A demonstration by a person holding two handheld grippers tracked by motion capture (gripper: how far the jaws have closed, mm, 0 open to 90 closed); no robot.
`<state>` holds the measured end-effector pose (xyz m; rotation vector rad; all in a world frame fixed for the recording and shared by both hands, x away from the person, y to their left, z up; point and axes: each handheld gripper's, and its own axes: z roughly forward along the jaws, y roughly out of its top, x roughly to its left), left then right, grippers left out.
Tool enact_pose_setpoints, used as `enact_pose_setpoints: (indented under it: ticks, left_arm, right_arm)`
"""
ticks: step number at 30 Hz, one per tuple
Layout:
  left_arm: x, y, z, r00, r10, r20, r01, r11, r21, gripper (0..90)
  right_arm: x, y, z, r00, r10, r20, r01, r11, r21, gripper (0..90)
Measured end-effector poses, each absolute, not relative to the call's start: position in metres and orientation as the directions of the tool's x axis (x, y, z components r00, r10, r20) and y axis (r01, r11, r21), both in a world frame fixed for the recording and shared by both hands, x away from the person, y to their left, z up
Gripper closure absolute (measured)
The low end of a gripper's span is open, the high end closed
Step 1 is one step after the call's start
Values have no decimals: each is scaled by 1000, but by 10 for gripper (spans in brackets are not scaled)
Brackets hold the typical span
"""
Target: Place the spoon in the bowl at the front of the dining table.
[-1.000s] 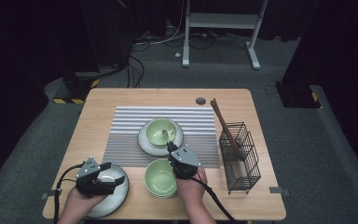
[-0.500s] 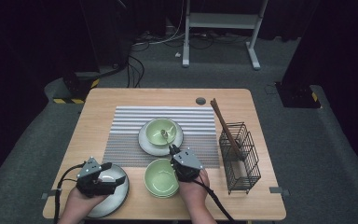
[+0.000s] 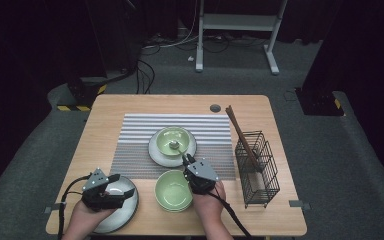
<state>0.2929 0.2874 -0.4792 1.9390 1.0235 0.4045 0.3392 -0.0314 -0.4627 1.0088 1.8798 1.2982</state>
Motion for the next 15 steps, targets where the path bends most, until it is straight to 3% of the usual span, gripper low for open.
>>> enact_pose_setpoints:
  ticks: [15]
  left_arm:
    - [293,287,-480,611,784,-107,502,-279,819,185]
  right_arm:
    - [350,-43,-457,-458,885,-83,238,211,948,746]
